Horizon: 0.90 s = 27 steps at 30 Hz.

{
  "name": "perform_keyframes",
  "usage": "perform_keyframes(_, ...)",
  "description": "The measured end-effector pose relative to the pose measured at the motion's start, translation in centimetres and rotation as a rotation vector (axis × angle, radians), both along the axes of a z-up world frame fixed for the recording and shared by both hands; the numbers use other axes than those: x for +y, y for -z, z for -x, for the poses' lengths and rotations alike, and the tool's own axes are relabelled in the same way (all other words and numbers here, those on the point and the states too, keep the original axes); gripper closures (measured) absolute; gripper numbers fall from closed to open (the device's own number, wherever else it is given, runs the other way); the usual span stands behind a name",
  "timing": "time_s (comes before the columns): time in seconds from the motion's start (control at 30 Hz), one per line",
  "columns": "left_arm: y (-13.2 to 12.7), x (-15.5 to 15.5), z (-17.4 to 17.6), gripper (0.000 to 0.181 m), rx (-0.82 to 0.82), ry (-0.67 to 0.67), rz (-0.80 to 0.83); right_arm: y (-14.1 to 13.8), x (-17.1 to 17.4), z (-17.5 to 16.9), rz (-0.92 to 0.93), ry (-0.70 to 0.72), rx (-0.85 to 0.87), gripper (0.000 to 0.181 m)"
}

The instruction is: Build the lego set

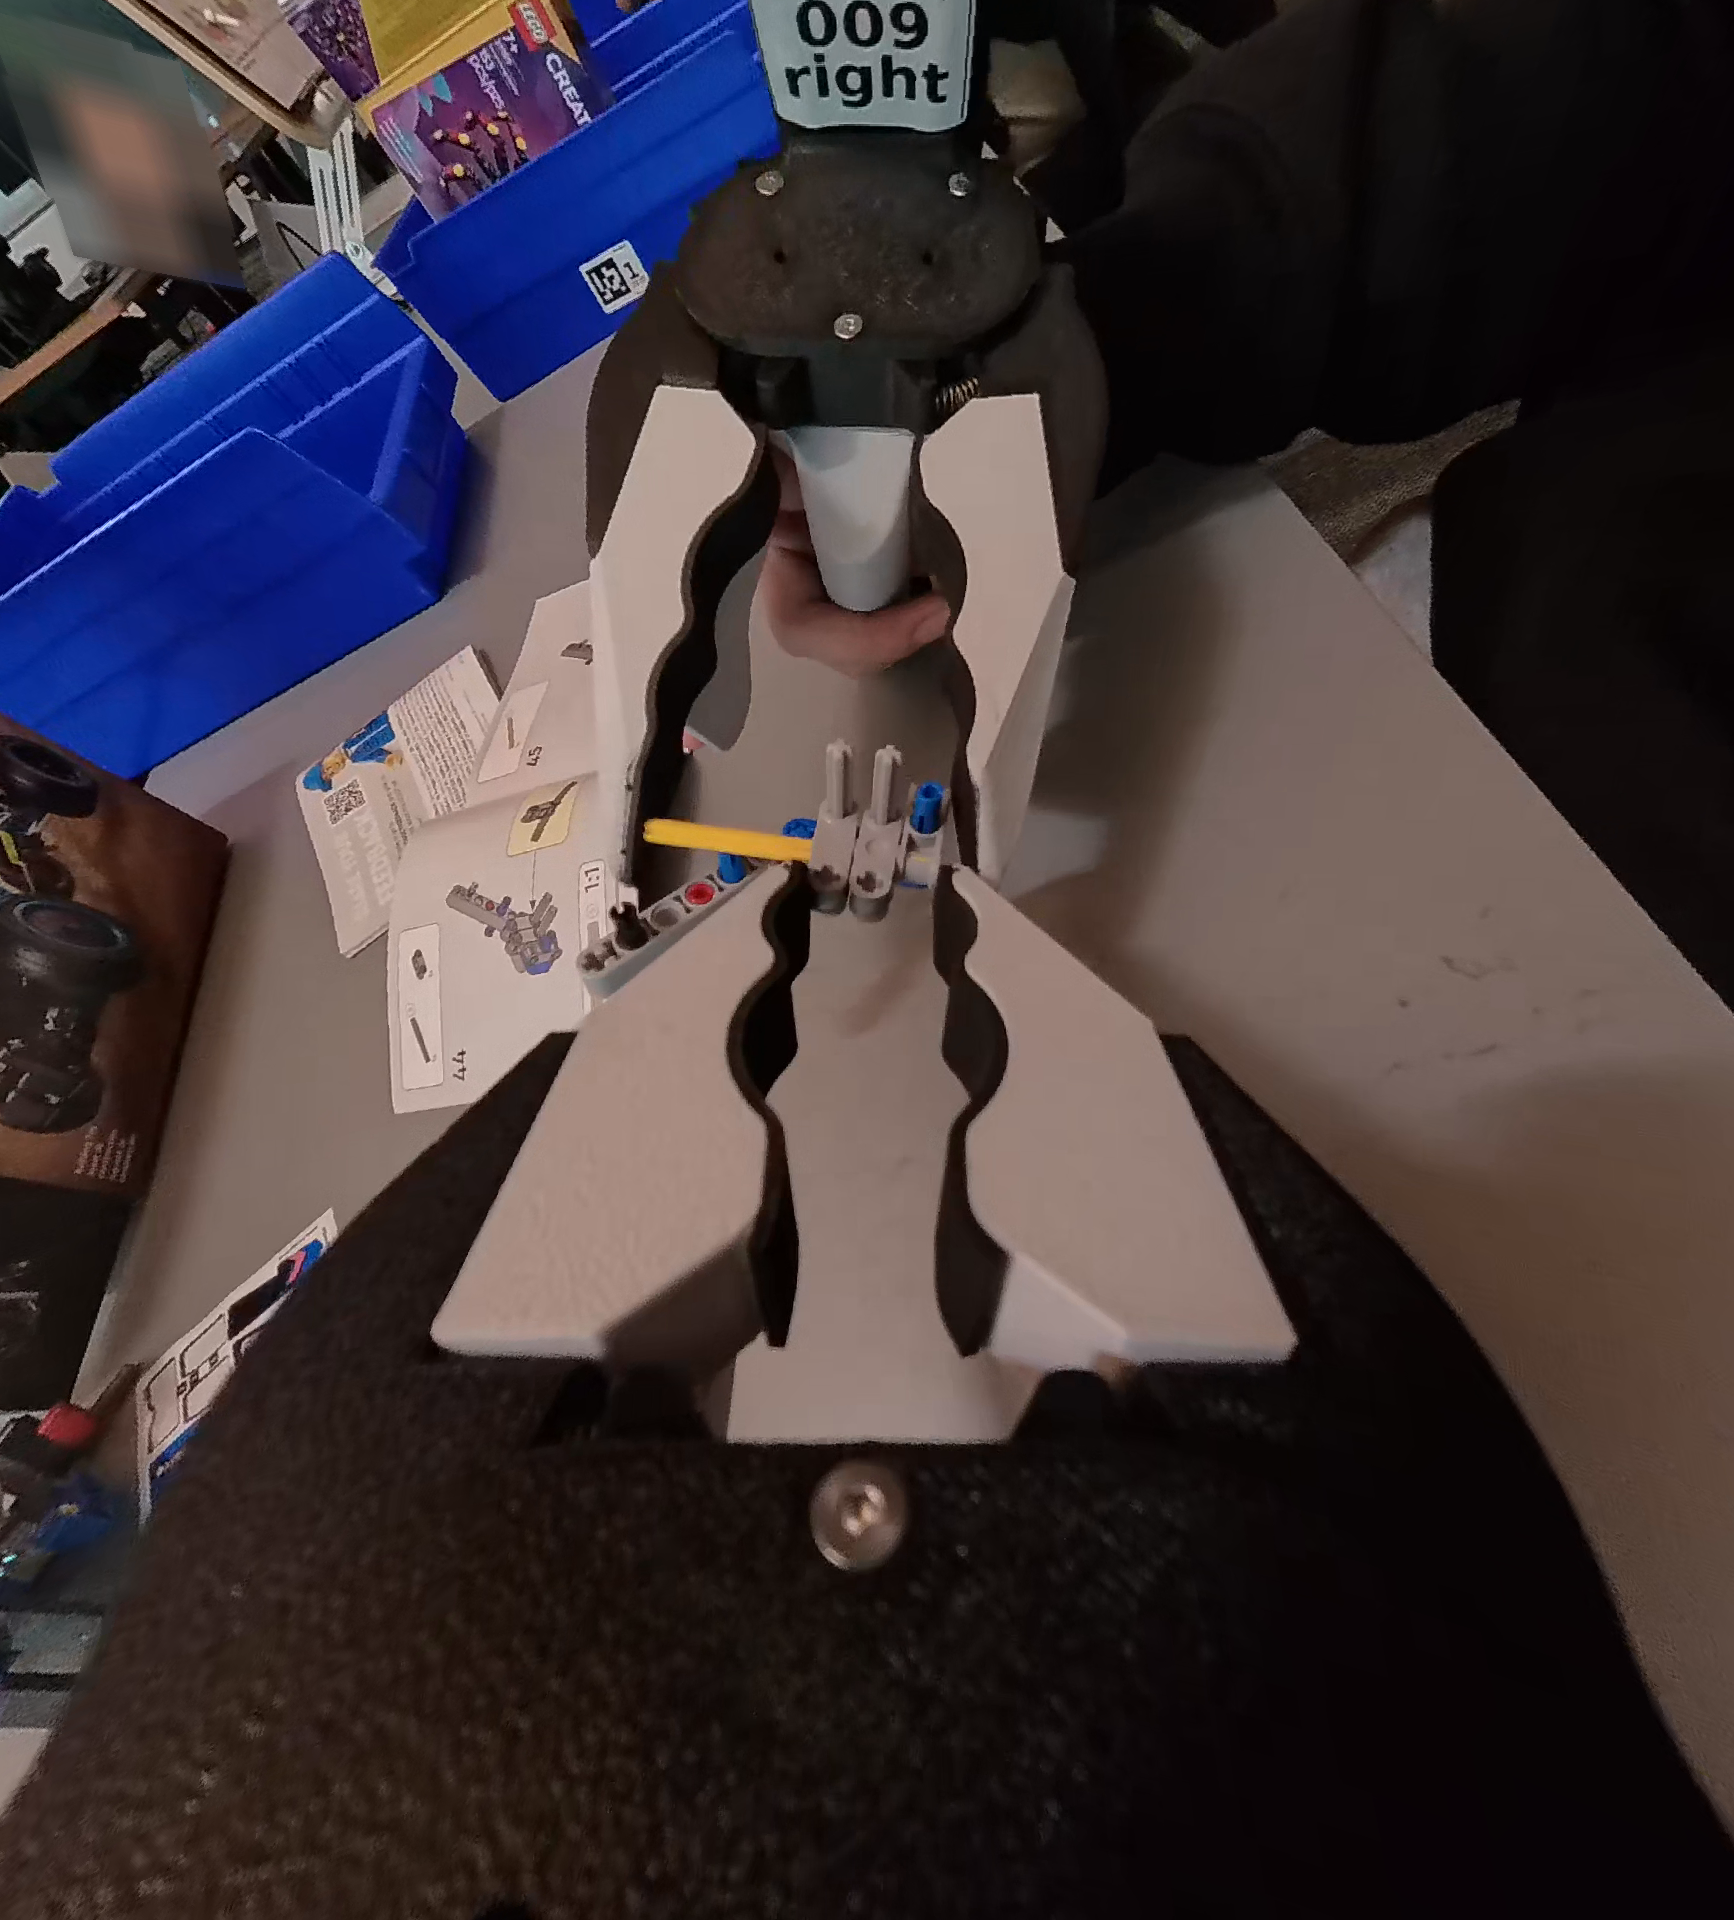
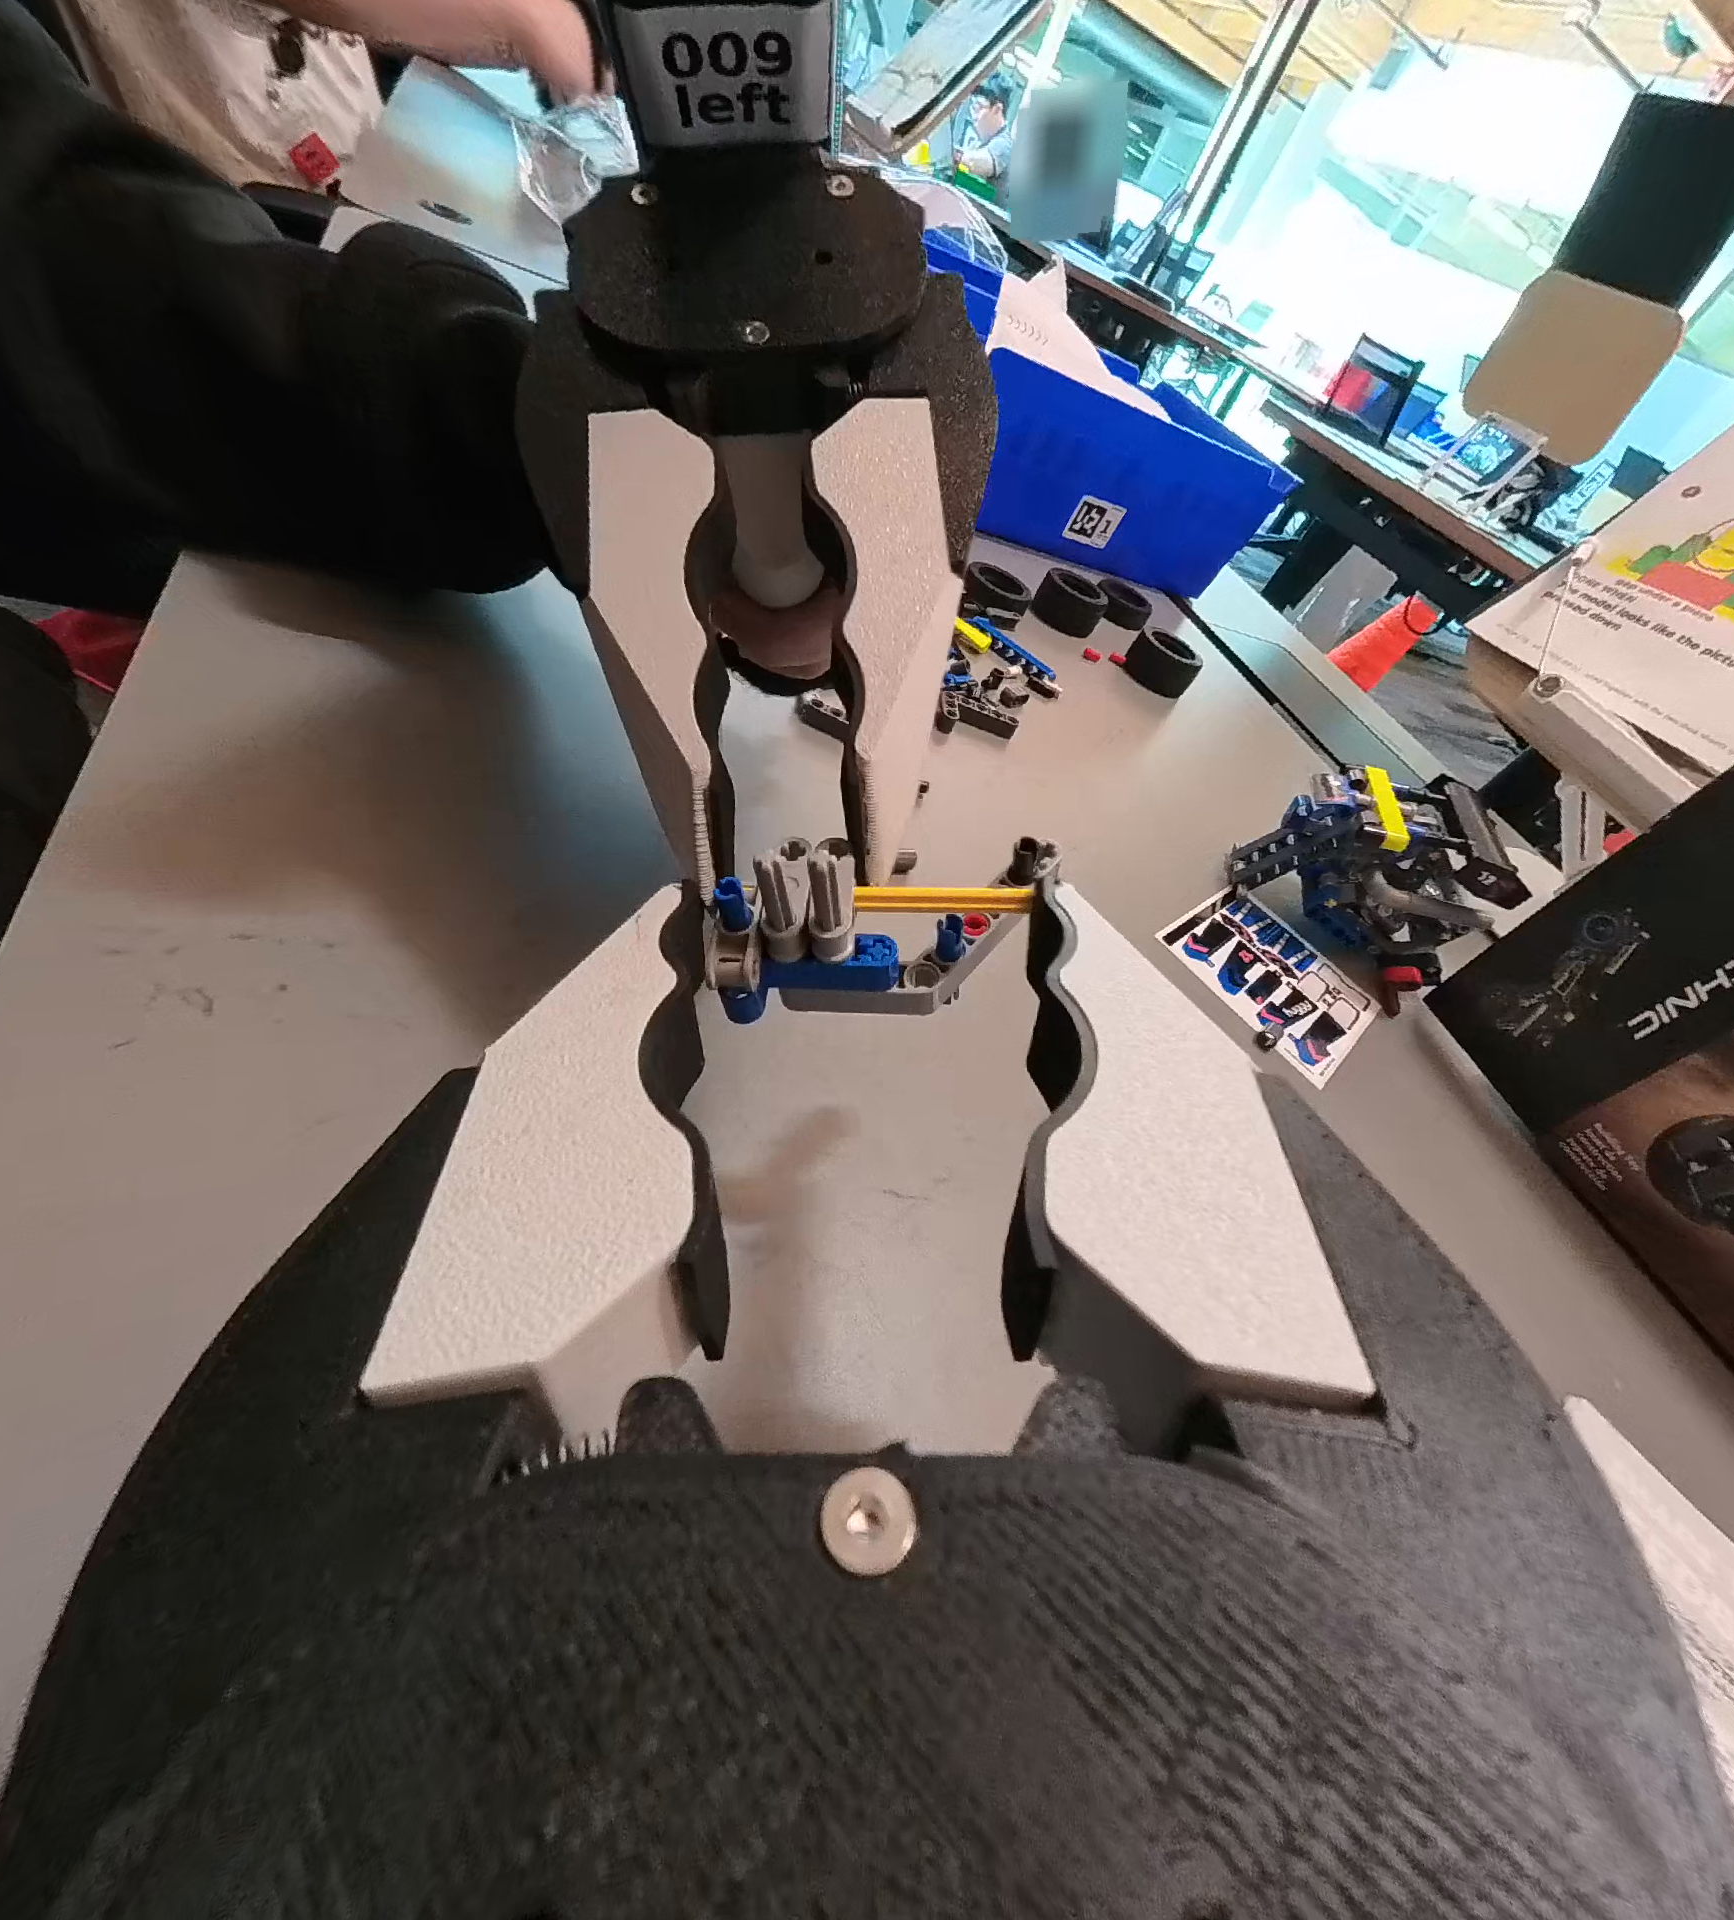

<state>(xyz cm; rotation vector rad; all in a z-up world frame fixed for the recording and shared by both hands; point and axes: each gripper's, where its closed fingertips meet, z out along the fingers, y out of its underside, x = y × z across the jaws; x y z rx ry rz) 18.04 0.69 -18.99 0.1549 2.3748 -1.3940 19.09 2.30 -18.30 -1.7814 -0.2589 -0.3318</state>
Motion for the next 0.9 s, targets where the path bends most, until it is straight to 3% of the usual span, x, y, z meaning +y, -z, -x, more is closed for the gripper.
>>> perform_keyframes(0.23, -0.9, -0.1, -0.3, 0.16, 0.126, -0.019, 0.11, -0.6, -0.6, -0.8, -0.031, 0.022, 0.049, 0.12)
perform_keyframes(0.4, -2.5, 0.7, -1.0, 0.16, 0.384, -0.059, 0.279, -1.7, -1.4, 0.3, -0.035, -0.021, 0.213, 0.165)
perform_keyframes(0.47, -2.8, 0.8, -1.0, 0.16, 0.443, -0.052, 0.315, -1.9, -1.1, 0.4, -0.031, -0.004, 0.234, 0.165)
perform_keyframes(0.57, -2.5, 0.8, -1.1, 0.16, 0.445, -0.065, 0.299, -1.9, -0.9, 0.5, -0.024, 0.004, 0.236, 0.169)
perform_keyframes(0.67, -2.2, 0.9, -1.4, 0.16, 0.445, -0.087, 0.288, -1.8, -0.9, 0.6, -0.01, 0.003, 0.282, 0.161)
perform_keyframes(0.73, -2.0, 0.9, -1.5, 0.16, 0.436, -0.094, 0.277, -1.8, -0.8, 0.2, -0.02, 0.033, 0.304, 0.174)
perform_keyframes(0.9, -1.4, 1.1, -1.6, 0.16, 0.415, -0.098, 0.255, -1.3, -0.5, 0.0, -0.019, 0.038, 0.377, 0.175)
